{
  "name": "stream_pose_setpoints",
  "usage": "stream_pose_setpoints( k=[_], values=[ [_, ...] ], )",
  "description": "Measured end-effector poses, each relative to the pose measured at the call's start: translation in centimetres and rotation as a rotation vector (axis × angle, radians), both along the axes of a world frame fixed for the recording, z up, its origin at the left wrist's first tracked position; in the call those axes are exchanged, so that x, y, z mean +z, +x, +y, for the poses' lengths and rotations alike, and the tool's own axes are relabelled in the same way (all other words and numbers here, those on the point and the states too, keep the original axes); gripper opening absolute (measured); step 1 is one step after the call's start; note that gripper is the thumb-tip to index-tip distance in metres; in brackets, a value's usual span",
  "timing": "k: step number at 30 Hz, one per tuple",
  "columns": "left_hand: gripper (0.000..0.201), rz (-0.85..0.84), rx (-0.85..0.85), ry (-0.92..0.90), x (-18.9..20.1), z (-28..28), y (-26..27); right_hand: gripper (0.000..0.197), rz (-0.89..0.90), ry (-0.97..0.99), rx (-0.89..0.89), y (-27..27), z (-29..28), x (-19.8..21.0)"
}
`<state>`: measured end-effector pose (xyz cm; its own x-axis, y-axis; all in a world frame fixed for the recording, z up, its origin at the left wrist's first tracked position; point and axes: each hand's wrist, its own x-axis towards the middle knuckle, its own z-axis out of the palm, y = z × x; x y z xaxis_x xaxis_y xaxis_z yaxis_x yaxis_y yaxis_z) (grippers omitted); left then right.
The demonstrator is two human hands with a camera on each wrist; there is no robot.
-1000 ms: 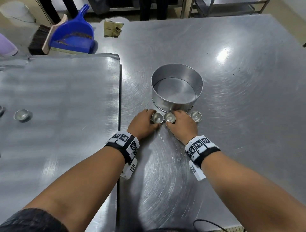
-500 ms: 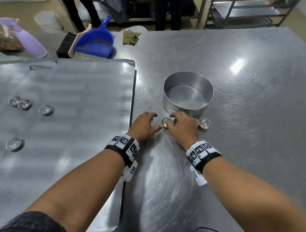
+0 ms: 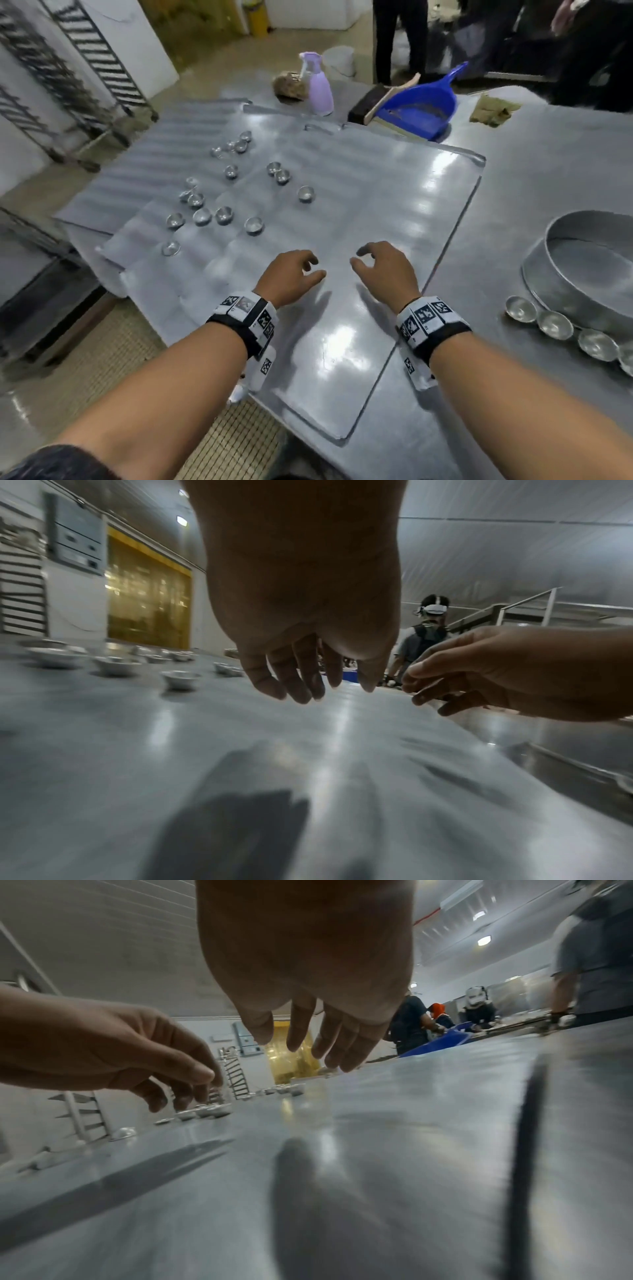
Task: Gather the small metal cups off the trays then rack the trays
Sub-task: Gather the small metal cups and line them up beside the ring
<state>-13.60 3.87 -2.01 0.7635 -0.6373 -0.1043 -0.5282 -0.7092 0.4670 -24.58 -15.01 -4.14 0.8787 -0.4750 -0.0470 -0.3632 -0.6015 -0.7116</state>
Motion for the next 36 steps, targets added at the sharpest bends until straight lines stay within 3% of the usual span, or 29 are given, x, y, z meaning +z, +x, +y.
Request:
stream_pose_setpoints(
  k=[10, 18, 24, 30, 36],
  values=[
    [0.037, 0.003, 0.226, -0.018, -0.5, 14.9, 13.7, 0.034, 0.06, 0.032, 0.104, 12.9, 10.7, -0.3],
    [0.052, -0.001, 0.361, 0.096, -0.1, 22.9, 22.2, 0.056, 0.093, 0.001, 0.102, 21.8, 15.1, -0.8],
    [0.059, 0.082, 0.324, 0.172, -1.5, 24.8, 25.1, 0.075, 0.168, -0.063, 0.138, 25.6, 15.2, -2.0],
    [0.024, 0.084, 0.222, 0.16, -2.5, 23.9, 26.8, 0.064, 0.194, -0.107, 0.12, 26.9, 15.5, -2.9],
    [0.031, 0.097, 0.217, -0.017, -2.8, 22.7, 26.7, 0.061, 0.193, -0.102, 0.102, 27.3, 16.1, -3.0]
  ],
)
